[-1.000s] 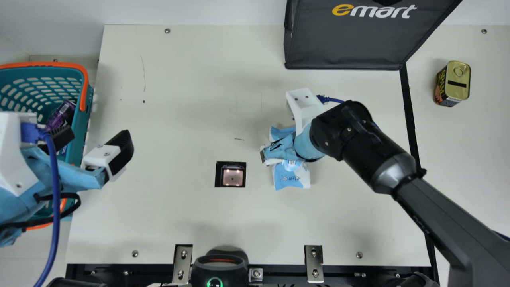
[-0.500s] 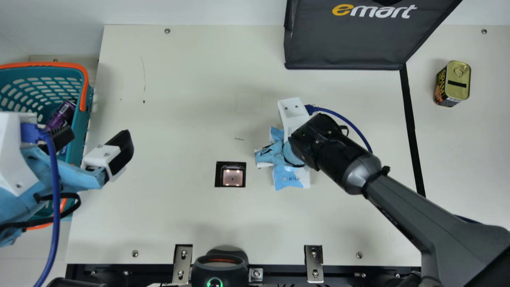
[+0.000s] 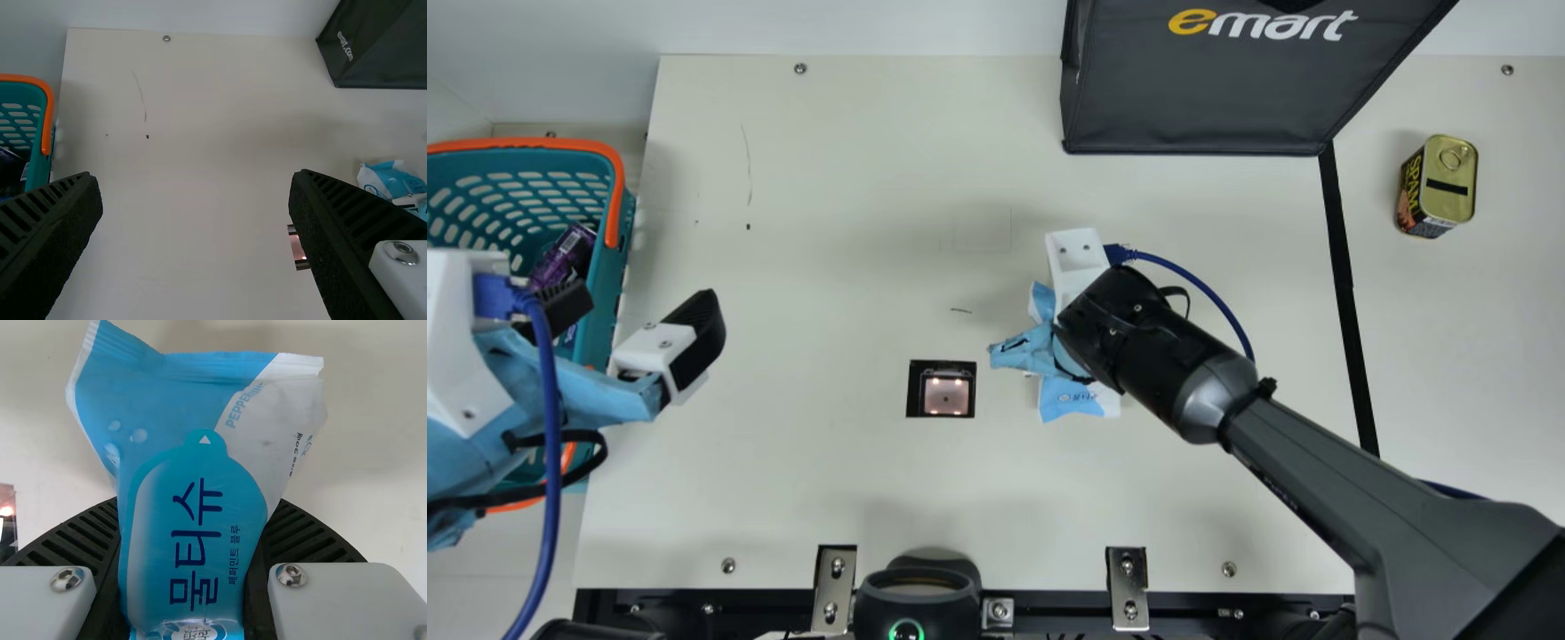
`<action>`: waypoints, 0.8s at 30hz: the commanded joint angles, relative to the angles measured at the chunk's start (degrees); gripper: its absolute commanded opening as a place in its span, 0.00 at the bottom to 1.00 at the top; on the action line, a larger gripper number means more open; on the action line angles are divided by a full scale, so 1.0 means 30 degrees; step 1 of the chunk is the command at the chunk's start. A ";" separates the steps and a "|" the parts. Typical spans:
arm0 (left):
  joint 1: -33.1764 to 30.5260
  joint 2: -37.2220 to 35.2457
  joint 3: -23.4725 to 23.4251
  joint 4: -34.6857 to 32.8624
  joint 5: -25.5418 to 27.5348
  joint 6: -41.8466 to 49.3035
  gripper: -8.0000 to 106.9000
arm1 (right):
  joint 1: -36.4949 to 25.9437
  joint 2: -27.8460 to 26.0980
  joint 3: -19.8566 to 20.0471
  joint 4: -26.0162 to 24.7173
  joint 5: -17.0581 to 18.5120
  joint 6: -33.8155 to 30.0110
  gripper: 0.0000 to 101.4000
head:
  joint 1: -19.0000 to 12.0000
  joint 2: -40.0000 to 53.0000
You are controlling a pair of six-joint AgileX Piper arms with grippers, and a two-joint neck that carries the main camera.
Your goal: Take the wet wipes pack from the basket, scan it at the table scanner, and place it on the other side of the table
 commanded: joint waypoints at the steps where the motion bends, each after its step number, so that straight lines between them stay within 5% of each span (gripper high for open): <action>1: 0.0000 0.0000 0.0000 0.0000 0.0000 0.0000 0.85 | 0.0078 -0.0127 -0.0115 -0.0099 0.0263 0.0087 0.01 | -0.0524 0.0001; 15: 0.0000 0.0000 0.0000 0.0000 0.0000 0.0000 0.85 | 0.0070 -0.1669 -0.1525 0.0081 0.2286 -0.0669 0.00 | -0.0524 0.0001; 24: 0.0000 0.0000 0.0000 0.0000 0.0000 0.0000 0.85 | -0.1519 -0.2908 -0.1038 0.1330 0.2112 -0.2757 0.00 | -0.0524 -0.4009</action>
